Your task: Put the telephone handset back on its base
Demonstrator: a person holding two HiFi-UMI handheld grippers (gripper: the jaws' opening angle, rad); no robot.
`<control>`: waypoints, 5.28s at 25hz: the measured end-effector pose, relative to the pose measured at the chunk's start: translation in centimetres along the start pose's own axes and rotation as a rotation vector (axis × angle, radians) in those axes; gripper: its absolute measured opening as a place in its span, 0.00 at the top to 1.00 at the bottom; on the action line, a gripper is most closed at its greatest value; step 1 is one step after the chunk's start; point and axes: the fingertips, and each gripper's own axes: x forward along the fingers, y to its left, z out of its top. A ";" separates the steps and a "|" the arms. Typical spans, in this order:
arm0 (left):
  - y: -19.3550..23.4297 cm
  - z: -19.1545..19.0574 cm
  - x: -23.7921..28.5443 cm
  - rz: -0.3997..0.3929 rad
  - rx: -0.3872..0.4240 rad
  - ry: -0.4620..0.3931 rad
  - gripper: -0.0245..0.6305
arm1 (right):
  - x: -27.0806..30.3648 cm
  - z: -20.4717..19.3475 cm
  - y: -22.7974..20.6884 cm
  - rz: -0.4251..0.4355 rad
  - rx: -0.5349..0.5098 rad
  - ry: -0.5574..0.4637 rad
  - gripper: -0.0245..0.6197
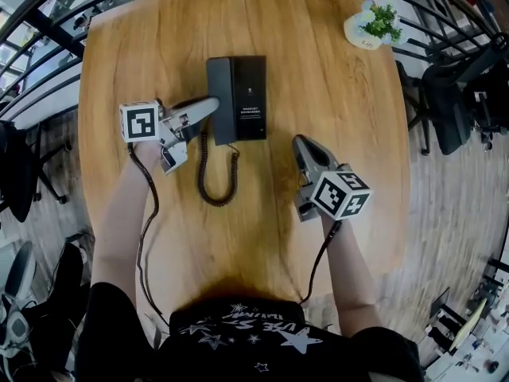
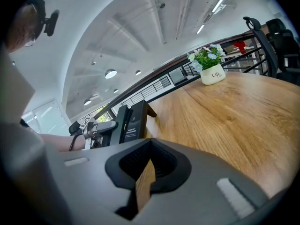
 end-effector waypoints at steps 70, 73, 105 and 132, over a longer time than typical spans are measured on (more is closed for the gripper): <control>-24.7 -20.4 -27.1 0.063 0.397 0.068 0.60 | -17.7 -7.5 29.5 -0.095 -0.121 -0.308 0.96; -24.8 -23.1 -28.5 0.033 0.367 0.106 0.60 | -18.9 -10.5 30.2 -0.142 -0.104 -0.294 0.96; -29.9 -37.2 -34.0 0.103 0.438 0.179 0.81 | -30.0 -27.1 35.3 -0.215 -0.012 -0.287 0.96; -39.4 -50.4 -44.9 0.126 0.491 0.144 0.96 | -42.2 -38.8 46.4 -0.200 -0.058 -0.301 0.96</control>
